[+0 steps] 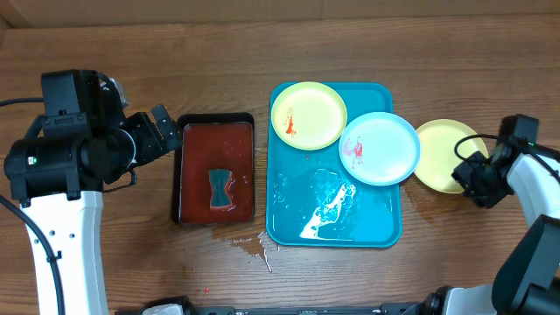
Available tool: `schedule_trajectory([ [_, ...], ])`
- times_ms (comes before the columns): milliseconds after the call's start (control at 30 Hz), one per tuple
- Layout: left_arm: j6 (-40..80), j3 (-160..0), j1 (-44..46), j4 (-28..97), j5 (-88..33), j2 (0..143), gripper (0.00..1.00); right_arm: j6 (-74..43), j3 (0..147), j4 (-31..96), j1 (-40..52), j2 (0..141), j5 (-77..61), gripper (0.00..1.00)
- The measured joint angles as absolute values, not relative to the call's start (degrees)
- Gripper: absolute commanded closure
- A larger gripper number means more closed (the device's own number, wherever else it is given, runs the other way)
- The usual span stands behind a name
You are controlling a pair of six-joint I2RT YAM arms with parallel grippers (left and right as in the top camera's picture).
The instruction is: Clean dirty plates on tray and stack at the side
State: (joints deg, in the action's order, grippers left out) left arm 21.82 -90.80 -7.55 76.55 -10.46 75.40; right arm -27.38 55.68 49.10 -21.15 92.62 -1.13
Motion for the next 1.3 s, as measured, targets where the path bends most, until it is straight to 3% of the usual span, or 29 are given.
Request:
schedule_trajectory([
  [333,21.8,-90.8,-7.6,76.6,-10.5,75.4,0.00,-15.7,58.2,44.7,-15.7,89.4,-12.3,0.47],
  [533,21.8,-90.8,-7.6,76.6,-10.5,75.4,0.00,-12.1,58.1,35.9,-8.1,90.7,-10.1,0.40],
  [567,21.8,-90.8,-7.6,76.5,-10.5,75.4,0.00,-11.8,57.9,34.4,-7.1,91.3,-8.9,0.48],
  [767,21.8,-90.8,-7.6,76.5,-10.5,75.4,0.00,-10.7,56.8,32.1,-5.2,95.1,-6.0,0.76],
  [800,21.8,-90.8,-7.6,76.6,-10.5,75.4,0.00,-10.7,56.6,32.2,-5.2,95.2,-5.6,0.75],
  [900,21.8,-90.8,-7.6,76.5,-10.5,75.4,0.00,-11.2,56.5,32.3,-5.2,95.2,-4.9,0.54],
  [1000,21.8,-90.8,-7.6,76.6,-10.5,75.4,0.00,-10.5,56.4,32.6,-5.2,95.2,-4.5,0.64],
  [1133,21.8,-90.8,-7.6,76.5,-10.5,75.4,0.00,-10.8,56.4,32.1,-5.2,95.2,-4.3,0.62],
  [1233,21.8,-90.8,-7.6,76.5,-10.5,75.4,0.00,-10.3,56.0,31.2,-5.2,95.4,-4.3,0.76],
  [1300,21.8,-90.8,-7.6,76.6,-10.5,75.4,0.00,-10.2,55.7,31.1,-5.2,96.2,-4.2,0.95],
])
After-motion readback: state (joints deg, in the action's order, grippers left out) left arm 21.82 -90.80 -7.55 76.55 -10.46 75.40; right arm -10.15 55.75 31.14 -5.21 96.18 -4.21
